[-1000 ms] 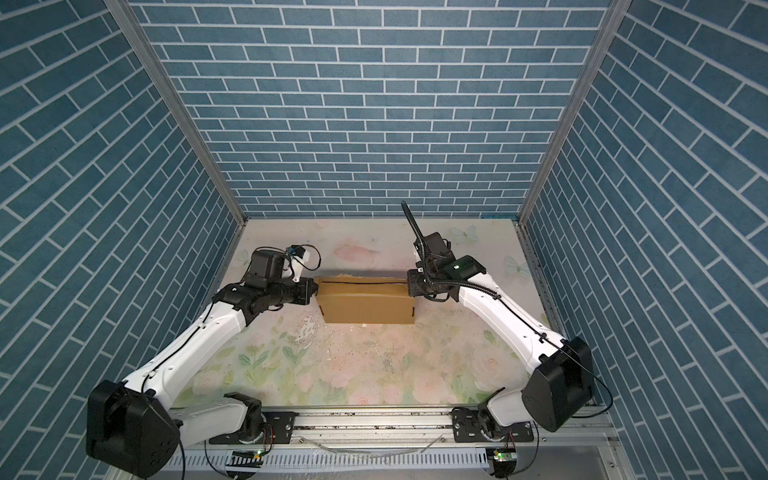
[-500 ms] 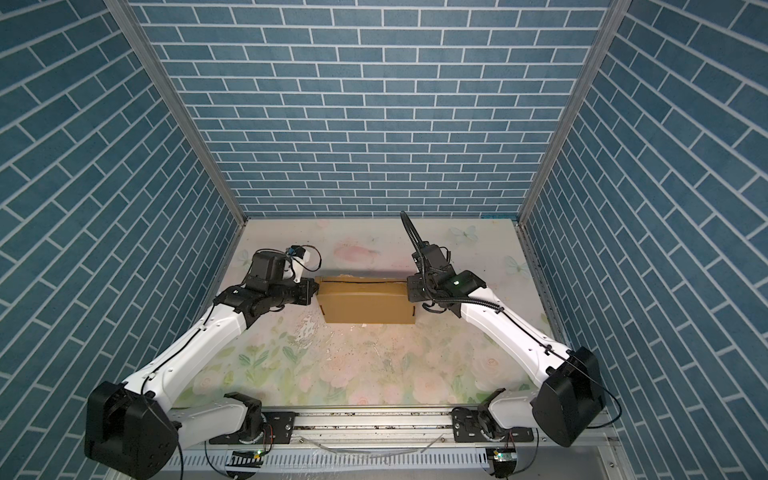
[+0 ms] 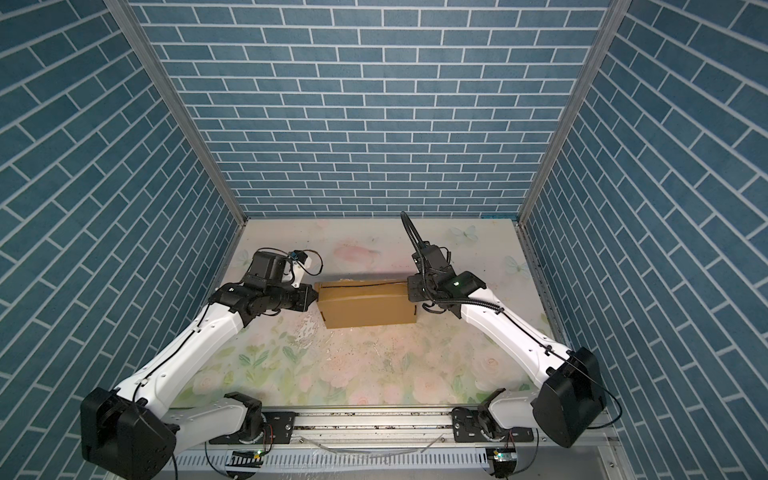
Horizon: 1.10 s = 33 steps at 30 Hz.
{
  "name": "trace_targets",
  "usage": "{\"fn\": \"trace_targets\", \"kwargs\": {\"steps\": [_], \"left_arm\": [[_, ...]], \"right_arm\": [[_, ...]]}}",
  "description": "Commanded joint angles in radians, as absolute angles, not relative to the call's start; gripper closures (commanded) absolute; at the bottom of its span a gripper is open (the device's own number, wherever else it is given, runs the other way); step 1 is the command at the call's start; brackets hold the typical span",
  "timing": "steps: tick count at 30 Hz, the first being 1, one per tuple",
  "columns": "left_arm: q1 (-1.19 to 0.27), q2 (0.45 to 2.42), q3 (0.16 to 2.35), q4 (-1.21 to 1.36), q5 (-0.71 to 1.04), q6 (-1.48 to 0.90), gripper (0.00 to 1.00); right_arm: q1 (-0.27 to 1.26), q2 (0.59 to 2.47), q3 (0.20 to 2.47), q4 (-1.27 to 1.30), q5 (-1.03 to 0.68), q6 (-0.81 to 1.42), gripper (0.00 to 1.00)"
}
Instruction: Fold the paper box
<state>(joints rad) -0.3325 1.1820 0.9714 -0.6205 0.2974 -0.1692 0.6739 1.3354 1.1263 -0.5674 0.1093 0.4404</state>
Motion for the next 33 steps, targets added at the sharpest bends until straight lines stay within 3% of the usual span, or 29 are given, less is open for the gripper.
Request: {"fn": "trace_targets", "kwargs": {"steps": [1,15,22,33], "left_arm": [[-0.337,1.177,1.013,-0.677,0.302,-0.162,0.82],[-0.339,1.249,1.075,-0.669,0.284,-0.135,0.9],[-0.34,1.264,1.084,-0.652,0.29,-0.138,1.0],[-0.39,1.267,0.968,-0.617,0.264,-0.179,1.0]], "right_arm": [[0.678,1.348,1.097,-0.635,0.125,0.454,1.0],[0.679,1.344,1.094,-0.629,0.12,0.465,1.0],[0.68,1.341,1.091,-0.626,0.114,0.478,1.0],[0.689,1.335,0.999,-0.589,0.14,0.526,1.0]]}}
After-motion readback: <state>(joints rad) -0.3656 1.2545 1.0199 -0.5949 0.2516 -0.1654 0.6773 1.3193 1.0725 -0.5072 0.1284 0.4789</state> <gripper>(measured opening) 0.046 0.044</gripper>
